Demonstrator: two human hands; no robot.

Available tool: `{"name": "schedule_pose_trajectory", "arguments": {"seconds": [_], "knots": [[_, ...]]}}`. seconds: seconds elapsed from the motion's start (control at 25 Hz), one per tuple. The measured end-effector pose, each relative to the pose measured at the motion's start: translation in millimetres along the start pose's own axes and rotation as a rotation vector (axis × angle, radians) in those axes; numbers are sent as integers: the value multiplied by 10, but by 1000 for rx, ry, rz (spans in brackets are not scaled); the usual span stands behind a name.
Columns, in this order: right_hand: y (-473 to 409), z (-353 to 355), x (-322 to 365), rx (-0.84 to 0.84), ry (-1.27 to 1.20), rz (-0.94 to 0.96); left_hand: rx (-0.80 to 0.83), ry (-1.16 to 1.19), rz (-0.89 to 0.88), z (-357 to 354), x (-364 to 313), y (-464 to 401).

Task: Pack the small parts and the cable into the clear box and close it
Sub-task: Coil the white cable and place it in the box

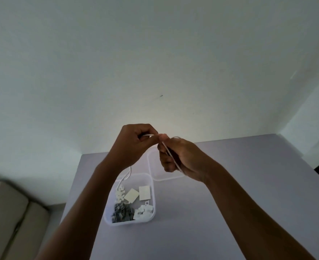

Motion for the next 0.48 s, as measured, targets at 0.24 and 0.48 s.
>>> {"name": "schedule_pose_trajectory", "arguments": {"seconds": [0.24, 0.48], "knots": [[-30, 331, -4, -199, -740, 232, -131, -11, 1, 380, 2, -10], [-38, 91, 39, -246, -302, 124, -41, 20, -88, 425, -207, -137]]}}
Point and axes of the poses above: each hand's wrist, its own y-axis away from the middle knuckle, its own z-axis out of the back of the hand, x = y × z, the point moved 8 cm from there along -y, towards the middle knuckle, and after that the axes turned 13 degrees about -z, right-handed, at the moved point
